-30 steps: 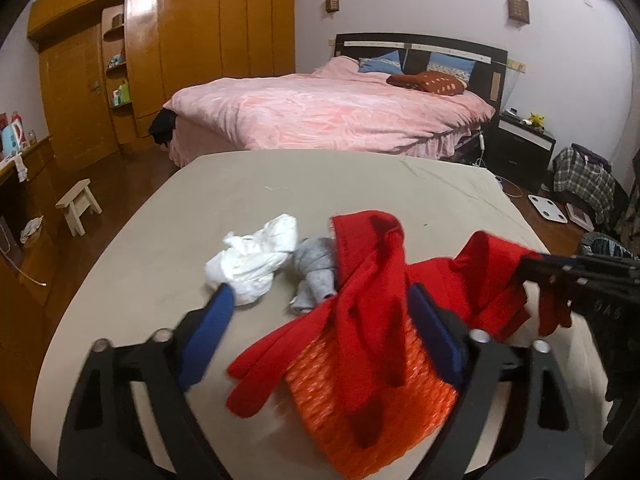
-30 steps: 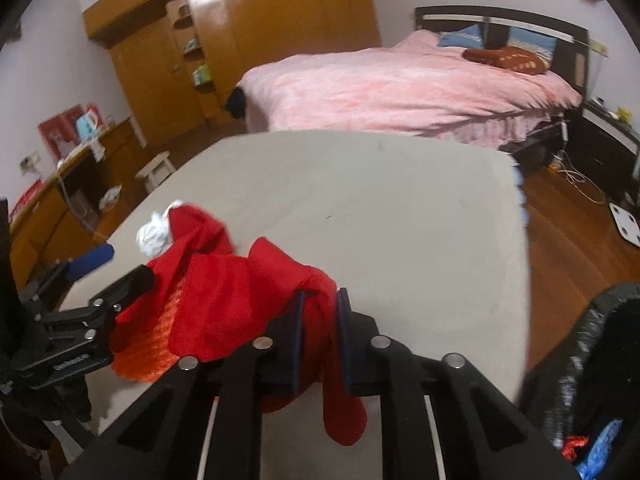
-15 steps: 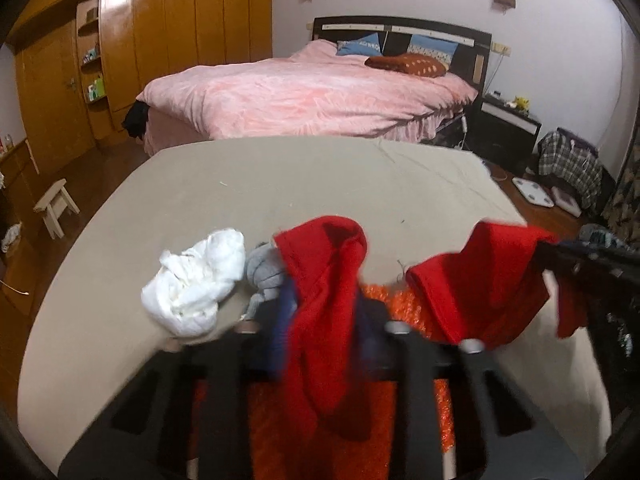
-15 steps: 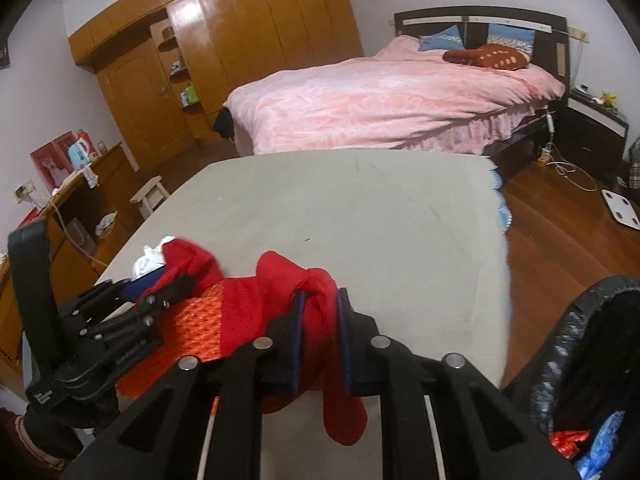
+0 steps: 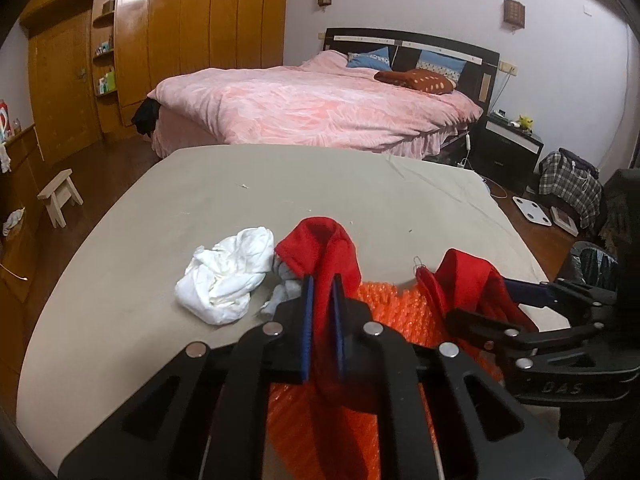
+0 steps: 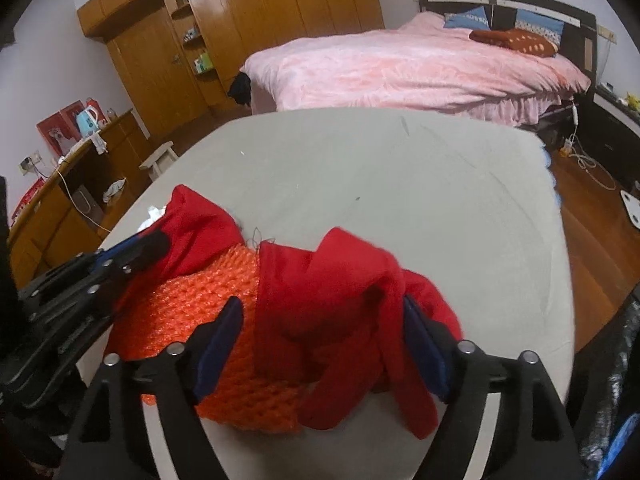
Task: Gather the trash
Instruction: 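Grasp the red cloth with the right tool while the left tool grasps another part of it, then lift the red cloth with both tools and carry it toward the bin, then lower the red cloth into the bin and open both tools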
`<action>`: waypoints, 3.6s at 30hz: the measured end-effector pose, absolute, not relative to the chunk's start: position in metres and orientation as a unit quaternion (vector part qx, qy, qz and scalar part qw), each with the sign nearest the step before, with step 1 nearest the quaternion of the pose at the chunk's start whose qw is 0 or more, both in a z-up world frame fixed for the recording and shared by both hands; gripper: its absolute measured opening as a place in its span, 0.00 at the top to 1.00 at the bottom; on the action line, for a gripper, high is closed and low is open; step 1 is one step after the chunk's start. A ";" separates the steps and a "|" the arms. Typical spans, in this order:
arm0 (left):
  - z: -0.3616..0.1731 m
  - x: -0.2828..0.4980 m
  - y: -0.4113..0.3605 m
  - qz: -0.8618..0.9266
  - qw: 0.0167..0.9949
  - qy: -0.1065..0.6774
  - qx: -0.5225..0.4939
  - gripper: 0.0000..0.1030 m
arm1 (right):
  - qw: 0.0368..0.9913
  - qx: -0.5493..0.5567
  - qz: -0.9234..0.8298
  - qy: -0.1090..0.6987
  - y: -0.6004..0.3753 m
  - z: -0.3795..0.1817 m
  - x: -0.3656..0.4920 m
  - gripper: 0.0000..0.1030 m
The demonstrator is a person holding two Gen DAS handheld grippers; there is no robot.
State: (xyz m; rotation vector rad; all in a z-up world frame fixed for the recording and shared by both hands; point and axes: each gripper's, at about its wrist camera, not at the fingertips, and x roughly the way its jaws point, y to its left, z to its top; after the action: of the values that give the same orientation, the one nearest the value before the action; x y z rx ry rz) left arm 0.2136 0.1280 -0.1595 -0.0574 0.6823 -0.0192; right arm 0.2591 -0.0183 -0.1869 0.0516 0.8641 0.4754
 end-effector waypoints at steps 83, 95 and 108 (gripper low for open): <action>-0.051 0.118 -0.008 -0.128 0.968 0.216 -0.006 0.92 | 0.950 0.068 0.144 0.267 -0.183 -0.039 0.133 0.95; -0.070 0.125 -0.081 -0.215 0.947 0.240 -0.012 0.92 | 0.957 0.083 0.052 0.273 -0.263 -0.046 0.110 0.95; -0.093 0.137 -0.152 -0.277 0.926 0.257 0.011 0.92 | 0.950 0.103 -0.012 0.294 -0.318 -0.072 0.103 0.95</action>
State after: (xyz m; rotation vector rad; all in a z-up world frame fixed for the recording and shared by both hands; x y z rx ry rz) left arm 0.1374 -0.1522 -0.0927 0.0235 0.5278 -0.5675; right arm 0.1032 -0.3177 -0.0723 0.2091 0.5972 -0.0252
